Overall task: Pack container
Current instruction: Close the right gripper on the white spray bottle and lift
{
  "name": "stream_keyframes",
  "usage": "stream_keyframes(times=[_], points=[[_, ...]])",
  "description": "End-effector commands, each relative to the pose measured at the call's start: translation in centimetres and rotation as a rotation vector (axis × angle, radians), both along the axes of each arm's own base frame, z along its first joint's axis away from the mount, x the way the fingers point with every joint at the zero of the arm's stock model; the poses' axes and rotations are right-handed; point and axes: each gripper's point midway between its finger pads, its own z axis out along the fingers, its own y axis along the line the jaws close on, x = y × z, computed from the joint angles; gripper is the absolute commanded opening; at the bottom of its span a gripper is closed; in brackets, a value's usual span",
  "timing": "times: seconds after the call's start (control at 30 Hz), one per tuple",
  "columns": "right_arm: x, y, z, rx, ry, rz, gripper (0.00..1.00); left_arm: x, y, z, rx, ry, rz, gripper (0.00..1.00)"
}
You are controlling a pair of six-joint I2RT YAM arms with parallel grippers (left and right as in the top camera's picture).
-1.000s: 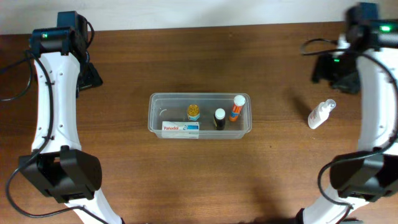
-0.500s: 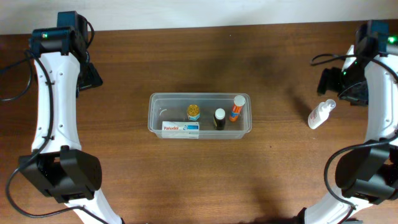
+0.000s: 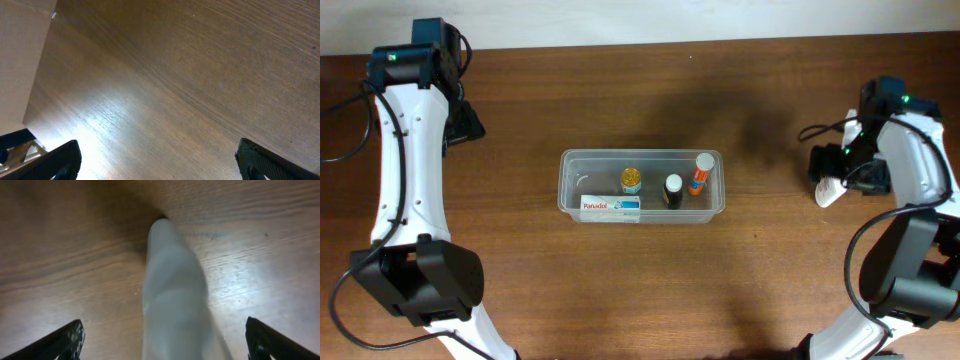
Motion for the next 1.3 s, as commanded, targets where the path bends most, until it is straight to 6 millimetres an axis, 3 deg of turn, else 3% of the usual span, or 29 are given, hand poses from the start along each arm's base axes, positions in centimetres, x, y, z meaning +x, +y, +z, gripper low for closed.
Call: stream_keyframes(times=[0.0,0.23,0.43,0.7,0.93,1.03,1.27], points=[[0.0,0.0,0.3,-0.010,-0.015,0.030,0.89,-0.1,0.2,0.4,0.014,-0.011,0.008,0.99],[0.1,-0.6,0.5,-0.040,-0.018,0.025,0.79,-0.1,0.2,0.4,0.014,-0.011,0.008,1.00],[0.5,-0.7,0.9,-0.044,-0.031,0.024,0.63,-0.1,0.2,0.4,0.014,-0.011,0.008,0.99],[1.6,-1.0,2.4,-0.057,-0.071,0.024,0.62,-0.1,0.2,0.4,0.014,-0.011,0.008,0.99],[1.7,-1.1,2.5,-0.058,-0.076,0.024,0.43,-0.1,0.2,0.4,0.014,-0.011,0.008,0.99],[1.7,-1.1,2.5,-0.058,-0.076,0.024,0.29,-0.1,0.2,0.4,0.014,-0.011,0.008,0.99],[1.7,-1.1,2.6,-0.057,-0.074,0.023,0.27,-0.1,0.2,0.4,0.014,-0.011,0.008,0.99]])
